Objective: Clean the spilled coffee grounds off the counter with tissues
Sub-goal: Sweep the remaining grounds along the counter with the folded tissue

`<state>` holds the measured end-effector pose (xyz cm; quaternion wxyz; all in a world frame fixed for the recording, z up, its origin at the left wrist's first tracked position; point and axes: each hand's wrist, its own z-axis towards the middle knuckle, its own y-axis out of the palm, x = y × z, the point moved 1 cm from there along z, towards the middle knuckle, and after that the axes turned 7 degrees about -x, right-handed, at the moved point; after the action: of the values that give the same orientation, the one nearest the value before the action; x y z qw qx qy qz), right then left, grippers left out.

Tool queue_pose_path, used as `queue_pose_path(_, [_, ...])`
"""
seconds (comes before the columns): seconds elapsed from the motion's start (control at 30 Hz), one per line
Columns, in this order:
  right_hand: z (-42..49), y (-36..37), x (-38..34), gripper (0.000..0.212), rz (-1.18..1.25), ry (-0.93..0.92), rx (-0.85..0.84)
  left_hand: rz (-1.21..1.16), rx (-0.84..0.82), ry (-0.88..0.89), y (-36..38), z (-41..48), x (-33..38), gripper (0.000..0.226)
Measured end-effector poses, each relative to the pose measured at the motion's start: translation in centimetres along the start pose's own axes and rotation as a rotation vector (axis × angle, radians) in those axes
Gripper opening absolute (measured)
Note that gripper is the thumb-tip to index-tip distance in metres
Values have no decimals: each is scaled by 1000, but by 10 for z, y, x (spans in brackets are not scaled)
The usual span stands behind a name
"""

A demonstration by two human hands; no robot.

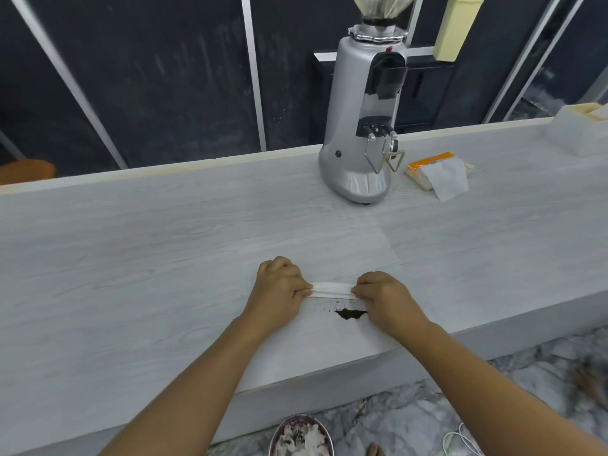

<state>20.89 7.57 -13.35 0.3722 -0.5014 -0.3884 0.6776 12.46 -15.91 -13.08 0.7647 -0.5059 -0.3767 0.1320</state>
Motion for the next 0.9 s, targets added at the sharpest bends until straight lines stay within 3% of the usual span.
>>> queue_pose_path(0.5, [10, -72, 125, 24, -54, 152, 131, -26, 22, 112, 56, 151, 61, 14])
queue_pose_path(0.9, [2, -66, 157, 20, 46, 89, 102, -97, 54, -14, 79, 149, 57, 15])
